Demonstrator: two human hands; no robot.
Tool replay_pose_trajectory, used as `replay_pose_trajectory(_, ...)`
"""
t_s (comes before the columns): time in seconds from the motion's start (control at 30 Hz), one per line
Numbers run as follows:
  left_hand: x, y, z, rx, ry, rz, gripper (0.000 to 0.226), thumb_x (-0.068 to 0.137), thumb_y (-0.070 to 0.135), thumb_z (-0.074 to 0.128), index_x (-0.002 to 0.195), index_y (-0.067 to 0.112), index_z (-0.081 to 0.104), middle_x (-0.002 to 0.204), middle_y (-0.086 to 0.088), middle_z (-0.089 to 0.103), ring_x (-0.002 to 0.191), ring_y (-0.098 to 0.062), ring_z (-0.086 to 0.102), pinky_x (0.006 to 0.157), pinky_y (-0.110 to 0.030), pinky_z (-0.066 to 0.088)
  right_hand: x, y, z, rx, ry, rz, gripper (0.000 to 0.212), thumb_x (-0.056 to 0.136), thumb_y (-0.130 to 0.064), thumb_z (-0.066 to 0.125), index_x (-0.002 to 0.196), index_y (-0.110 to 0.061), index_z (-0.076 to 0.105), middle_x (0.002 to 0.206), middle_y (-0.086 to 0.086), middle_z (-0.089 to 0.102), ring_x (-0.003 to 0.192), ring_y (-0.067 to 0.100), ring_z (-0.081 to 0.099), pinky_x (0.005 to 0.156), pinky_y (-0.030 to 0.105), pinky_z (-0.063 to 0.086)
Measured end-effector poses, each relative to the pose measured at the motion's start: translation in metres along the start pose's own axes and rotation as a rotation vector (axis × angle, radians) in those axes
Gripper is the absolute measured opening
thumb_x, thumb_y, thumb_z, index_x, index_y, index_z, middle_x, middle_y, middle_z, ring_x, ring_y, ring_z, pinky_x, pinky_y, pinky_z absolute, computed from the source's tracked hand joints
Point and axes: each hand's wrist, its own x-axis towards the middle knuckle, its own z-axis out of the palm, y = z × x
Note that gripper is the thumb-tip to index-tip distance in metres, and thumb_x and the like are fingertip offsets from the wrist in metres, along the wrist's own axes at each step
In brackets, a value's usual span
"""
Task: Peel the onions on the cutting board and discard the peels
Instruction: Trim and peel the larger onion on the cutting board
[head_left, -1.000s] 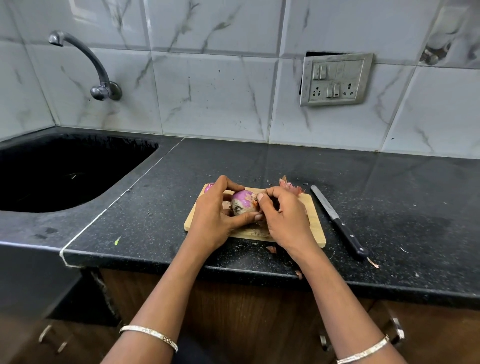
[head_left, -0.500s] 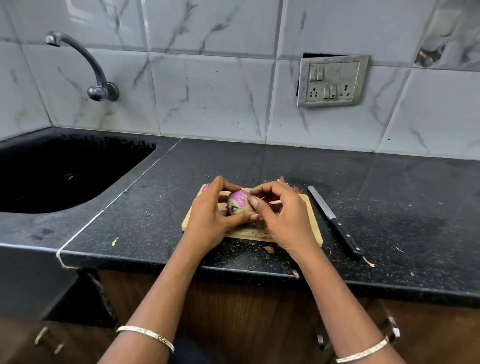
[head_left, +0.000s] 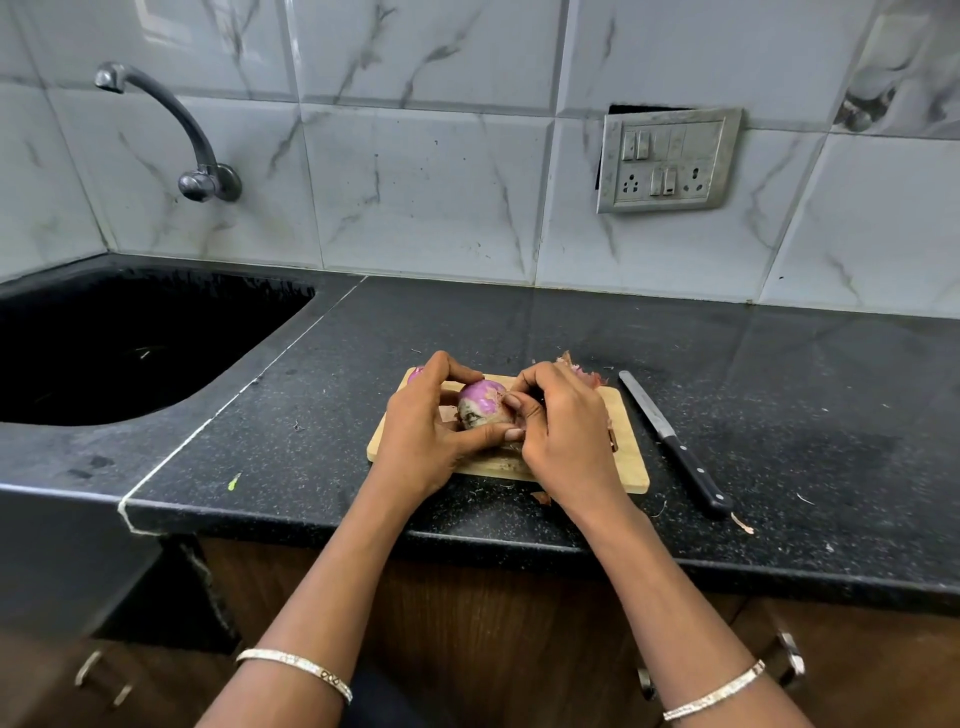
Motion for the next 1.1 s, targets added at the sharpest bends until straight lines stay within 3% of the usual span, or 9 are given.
replay_pose_trajectory(0.1, 0.0, -0.001, -0.001, -0.004, -0.011, -0.001, 0.068, 0.052, 0.056, 0.086, 0.105, 0.02, 0.062, 0.103, 0.02, 0.067, 0.097, 0.018, 0.057, 0.081, -0.017, 0.051, 0.001, 0.0, -0.004, 0.016, -0.038, -0.038, 0.009, 0.091, 0.0, 0.062, 0.086, -0.007, 0.061, 0.085, 0.001, 0.06, 0.078, 0.014, 0.051, 0.08, 0.018, 0.035)
replay_pose_trajectory(0.3, 0.0, -0.001, -0.001, -0.04, -0.038, -0.007, 0.064, 0.052, 0.053, 0.087, 0.103, 0.023, 0.061, 0.103, 0.023, 0.066, 0.095, 0.021, 0.057, 0.077, -0.006, 0.047, 0.0, -0.003, -0.005, -0.114, -0.053, -0.163, 0.019, 0.083, 0.011, 0.055, 0.09, -0.006, 0.057, 0.09, 0.005, 0.056, 0.083, 0.019, 0.051, 0.07, 0.033, 0.038)
replay_pose_trajectory(0.4, 0.0, -0.001, -0.002, -0.059, -0.062, -0.021, 0.062, 0.053, 0.052, 0.087, 0.103, 0.024, 0.061, 0.104, 0.021, 0.068, 0.096, 0.018, 0.058, 0.078, -0.009, 0.05, -0.001, -0.004, -0.007, -0.125, -0.047, -0.186, 0.023, 0.08, 0.014, 0.052, 0.091, -0.006, 0.057, 0.091, 0.005, 0.057, 0.083, 0.017, 0.049, 0.07, 0.025, 0.037)
replay_pose_trajectory(0.53, 0.0, -0.003, -0.003, -0.145, -0.108, -0.041, 0.059, 0.058, 0.042, 0.09, 0.106, 0.019, 0.065, 0.107, 0.013, 0.071, 0.097, 0.007, 0.064, 0.078, -0.011, 0.052, 0.001, 0.0, -0.009, 0.058, -0.03, -0.108, 0.014, 0.087, 0.007, 0.06, 0.086, -0.007, 0.06, 0.085, 0.0, 0.058, 0.077, 0.008, 0.045, 0.073, 0.009, 0.033)
replay_pose_trajectory(0.63, 0.0, -0.005, -0.002, -0.243, -0.134, -0.06, 0.054, 0.064, 0.034, 0.088, 0.109, 0.014, 0.066, 0.11, 0.006, 0.072, 0.099, -0.008, 0.07, 0.086, -0.02, 0.056, 0.0, 0.001, -0.013, 0.18, -0.038, -0.038, 0.01, 0.092, -0.002, 0.063, 0.087, -0.011, 0.061, 0.085, -0.004, 0.059, 0.081, 0.013, 0.053, 0.075, 0.014, 0.036)
replay_pose_trajectory(0.77, 0.001, -0.006, -0.003, -0.348, -0.189, -0.075, 0.047, 0.075, 0.03, 0.082, 0.117, 0.012, 0.068, 0.113, 0.001, 0.075, 0.11, -0.015, 0.07, 0.097, -0.033, 0.056, -0.001, -0.001, -0.016, 0.2, -0.026, -0.033, 0.012, 0.093, -0.003, 0.065, 0.088, -0.013, 0.061, 0.088, -0.007, 0.058, 0.086, 0.014, 0.055, 0.081, 0.018, 0.037)
replay_pose_trajectory(0.97, 0.001, -0.001, -0.004, -0.501, -0.228, -0.149, 0.04, 0.085, 0.022, 0.073, 0.121, 0.007, 0.068, 0.111, -0.008, 0.077, 0.106, -0.019, 0.073, 0.088, -0.026, 0.058, 0.005, -0.001, -0.013, 0.226, -0.028, -0.068, 0.009, 0.095, -0.004, 0.06, 0.089, -0.01, 0.061, 0.09, -0.001, 0.06, 0.088, 0.018, 0.058, 0.082, 0.024, 0.042)
replay_pose_trajectory(1.1, 0.001, 0.001, -0.004, -0.542, -0.217, -0.179, 0.043, 0.083, 0.025, 0.072, 0.122, 0.006, 0.066, 0.109, -0.01, 0.077, 0.1, -0.019, 0.075, 0.082, -0.024, 0.059, 0.006, -0.002, -0.007, 0.406, -0.035, 0.073, 0.01, 0.099, -0.018, 0.055, 0.092, -0.017, 0.061, 0.088, -0.005, 0.064, 0.087, 0.016, 0.062, 0.083, 0.035, 0.049)
